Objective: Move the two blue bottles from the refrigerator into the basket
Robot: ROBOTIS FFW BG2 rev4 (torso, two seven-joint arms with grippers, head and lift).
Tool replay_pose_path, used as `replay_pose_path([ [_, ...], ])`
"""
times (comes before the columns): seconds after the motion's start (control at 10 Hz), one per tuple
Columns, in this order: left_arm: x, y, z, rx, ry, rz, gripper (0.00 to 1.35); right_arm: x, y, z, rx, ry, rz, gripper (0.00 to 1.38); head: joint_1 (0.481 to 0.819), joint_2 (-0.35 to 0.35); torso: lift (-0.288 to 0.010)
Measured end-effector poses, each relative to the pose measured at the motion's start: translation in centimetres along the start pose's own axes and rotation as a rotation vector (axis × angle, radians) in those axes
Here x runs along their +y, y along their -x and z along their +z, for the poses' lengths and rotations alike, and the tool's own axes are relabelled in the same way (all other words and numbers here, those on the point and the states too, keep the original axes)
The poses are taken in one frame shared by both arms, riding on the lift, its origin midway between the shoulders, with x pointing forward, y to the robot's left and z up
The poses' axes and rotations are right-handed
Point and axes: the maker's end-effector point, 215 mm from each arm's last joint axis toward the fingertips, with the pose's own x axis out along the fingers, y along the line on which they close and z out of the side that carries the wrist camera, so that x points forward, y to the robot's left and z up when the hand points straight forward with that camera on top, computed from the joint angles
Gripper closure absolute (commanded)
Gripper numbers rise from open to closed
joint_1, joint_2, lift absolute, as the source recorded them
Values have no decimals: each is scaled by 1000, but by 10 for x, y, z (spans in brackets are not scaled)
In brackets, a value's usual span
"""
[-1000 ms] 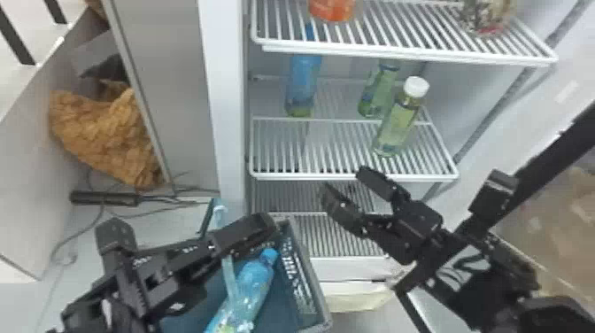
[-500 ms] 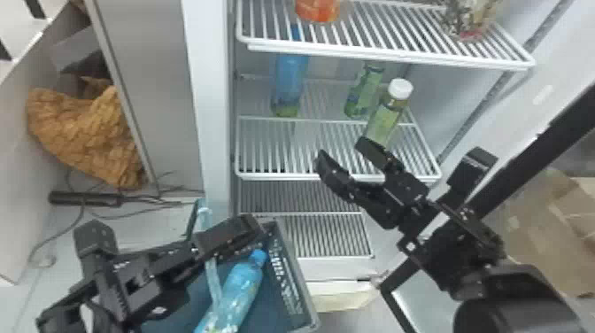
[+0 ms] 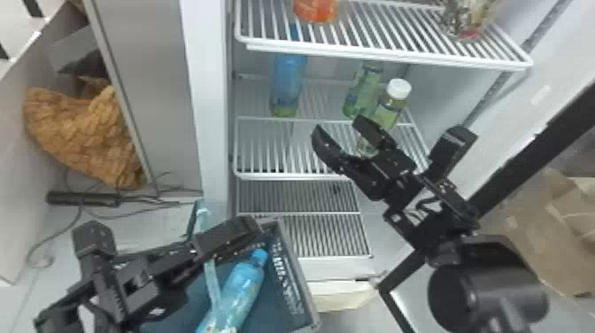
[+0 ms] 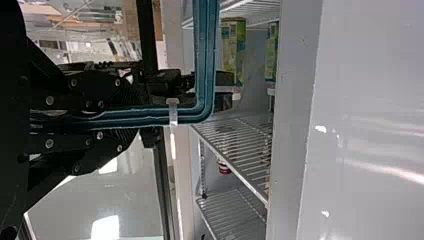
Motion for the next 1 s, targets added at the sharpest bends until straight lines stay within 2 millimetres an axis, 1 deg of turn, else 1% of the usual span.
replay_pose_path([
  [0.2, 0, 0, 0, 1, 0, 0, 1197, -12, -22, -6, 0, 15, -17, 124, 695, -174, -220],
  [0.5, 0, 0, 0, 0, 1, -1, 1199, -30, -44, -12, 0, 26, -64, 121, 695, -172, -220],
  [0.8, 0, -1, 0, 1, -2, 2, 1197, -38, -72, -20, 17, 17, -72, 111, 695, -158, -220],
  [1.0, 0, -1, 1, 1, -3, 1, 1197, -39, -90, -22, 27, 23, -72, 98, 695, -144, -220],
])
